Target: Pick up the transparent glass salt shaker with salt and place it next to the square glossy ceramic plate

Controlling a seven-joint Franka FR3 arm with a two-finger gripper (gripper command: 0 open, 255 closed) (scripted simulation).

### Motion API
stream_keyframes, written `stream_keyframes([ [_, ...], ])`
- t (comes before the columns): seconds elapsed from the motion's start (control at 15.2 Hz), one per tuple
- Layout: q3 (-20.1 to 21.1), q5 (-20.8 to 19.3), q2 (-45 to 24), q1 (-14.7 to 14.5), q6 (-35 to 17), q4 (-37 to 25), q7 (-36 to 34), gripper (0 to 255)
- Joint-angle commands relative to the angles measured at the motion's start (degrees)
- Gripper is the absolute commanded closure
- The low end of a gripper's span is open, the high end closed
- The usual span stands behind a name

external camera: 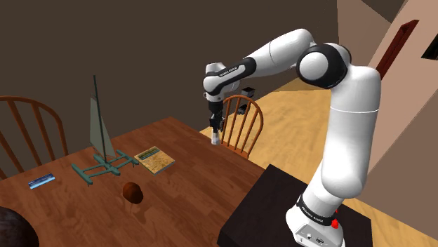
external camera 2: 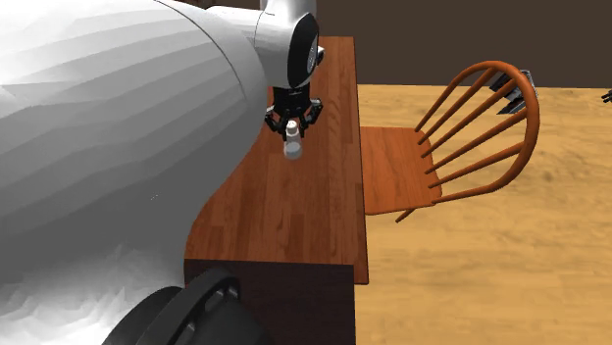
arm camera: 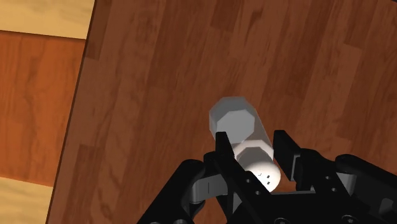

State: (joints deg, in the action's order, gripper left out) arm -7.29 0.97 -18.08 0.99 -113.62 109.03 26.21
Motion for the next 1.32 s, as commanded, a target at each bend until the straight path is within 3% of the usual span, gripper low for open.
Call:
stream_keyframes([
  [0.0, 0.8, 0.0, 2.4, -1.5, -1.0, 3.4, -2.1, 255],
  [0.59, 5.4, 1.2, 10.5, -8.0, -4.4, 14.7, -12.5, 255],
  [1.25, 12.2, 4.4, 15.3, -15.4, -6.7, 21.1, -24.7, 255],
])
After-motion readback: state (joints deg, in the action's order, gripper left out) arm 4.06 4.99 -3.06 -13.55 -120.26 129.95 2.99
